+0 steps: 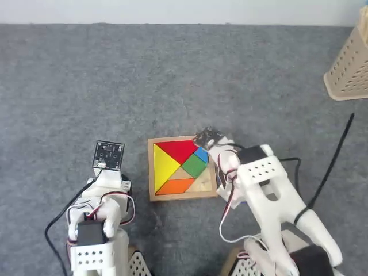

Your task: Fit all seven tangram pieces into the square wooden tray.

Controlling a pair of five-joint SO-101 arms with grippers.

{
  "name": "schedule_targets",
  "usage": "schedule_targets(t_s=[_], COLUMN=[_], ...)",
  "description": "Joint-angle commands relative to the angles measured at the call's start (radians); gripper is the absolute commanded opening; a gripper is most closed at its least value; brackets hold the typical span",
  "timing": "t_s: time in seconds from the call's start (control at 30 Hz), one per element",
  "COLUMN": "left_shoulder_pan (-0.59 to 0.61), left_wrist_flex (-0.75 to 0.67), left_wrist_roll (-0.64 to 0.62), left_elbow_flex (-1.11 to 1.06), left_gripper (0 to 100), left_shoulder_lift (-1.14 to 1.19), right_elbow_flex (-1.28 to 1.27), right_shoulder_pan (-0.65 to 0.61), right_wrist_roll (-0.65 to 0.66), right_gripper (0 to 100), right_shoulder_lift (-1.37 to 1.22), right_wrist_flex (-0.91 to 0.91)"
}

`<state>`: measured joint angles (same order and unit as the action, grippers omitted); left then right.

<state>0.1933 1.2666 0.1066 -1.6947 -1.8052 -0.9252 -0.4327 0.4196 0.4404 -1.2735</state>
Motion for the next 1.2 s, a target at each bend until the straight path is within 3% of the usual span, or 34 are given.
schedule_targets(t_s=[0.0,0.3,0.67,0.83,1.17], left_shoulder_pan=[-0.003,-0.003,-0.003,-0.003,-0.003], left_wrist_flex=[0.000,0.000,0.000,0.000,0.000], left_wrist_roll=[-0.008,-0.008,-0.008,-0.008,-0.008], left_elbow_flex=[0.008,0.008,0.008,0.008,0.008], left_gripper=[7,7,7,7,7], left_shoulder_lift=[-0.023,-0.023,-0.023,-0.023,-0.023], right_elbow_flex=[-0.035,-0.071,-0.063,-0.064,-0.097], right_shoulder_pan=[-0.048,-0.076,-0.081,-0.170,-0.183], right_wrist_roll=[0.034,-0.021,-0.015,-0.025,-0.080], right_gripper=[16.5,17.2,22.4,26.7,26.7], right_shoulder_lift=[0.038,0.039,0.042,0.042,0.028], right_wrist_flex=[0.048,0.160,0.166,0.162,0.229])
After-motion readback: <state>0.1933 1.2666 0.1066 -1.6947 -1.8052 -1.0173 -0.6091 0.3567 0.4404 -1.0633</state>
